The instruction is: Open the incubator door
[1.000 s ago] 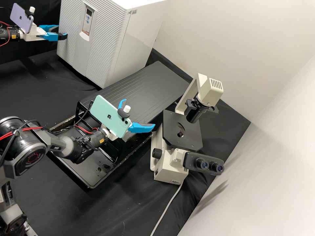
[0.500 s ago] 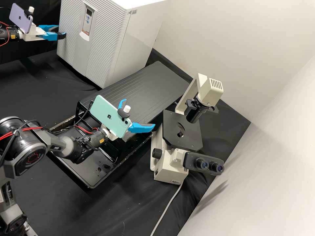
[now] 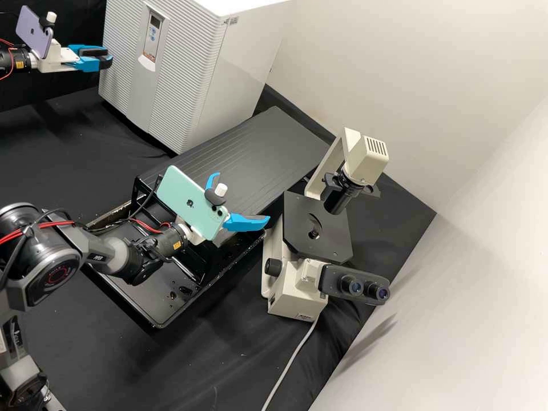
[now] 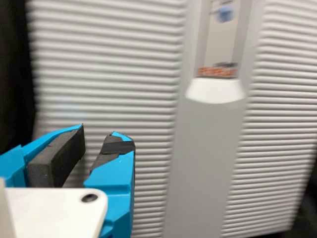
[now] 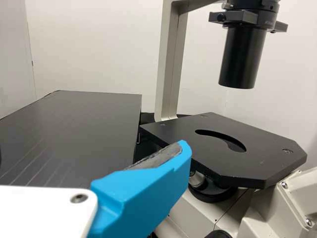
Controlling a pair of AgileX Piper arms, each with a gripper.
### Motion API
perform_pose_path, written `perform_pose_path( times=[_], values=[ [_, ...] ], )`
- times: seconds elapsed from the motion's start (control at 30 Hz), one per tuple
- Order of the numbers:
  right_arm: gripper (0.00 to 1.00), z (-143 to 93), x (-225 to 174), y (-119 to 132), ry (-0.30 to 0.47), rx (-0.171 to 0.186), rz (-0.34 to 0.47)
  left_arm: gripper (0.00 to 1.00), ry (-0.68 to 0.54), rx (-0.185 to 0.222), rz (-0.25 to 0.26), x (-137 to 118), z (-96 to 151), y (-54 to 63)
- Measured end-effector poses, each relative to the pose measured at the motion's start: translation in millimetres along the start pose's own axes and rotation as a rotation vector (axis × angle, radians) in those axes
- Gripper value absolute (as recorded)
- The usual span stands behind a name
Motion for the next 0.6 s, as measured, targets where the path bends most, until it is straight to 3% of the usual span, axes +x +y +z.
perform_pose_path(
  times=[0.6],
  values=[
    [1.00, 0.0, 0.0, 0.0, 0.000, 0.000, 0.000, 0.00, -0.040, 0.007, 0.010, -0.7, 4.7, -1.2]
  ],
)
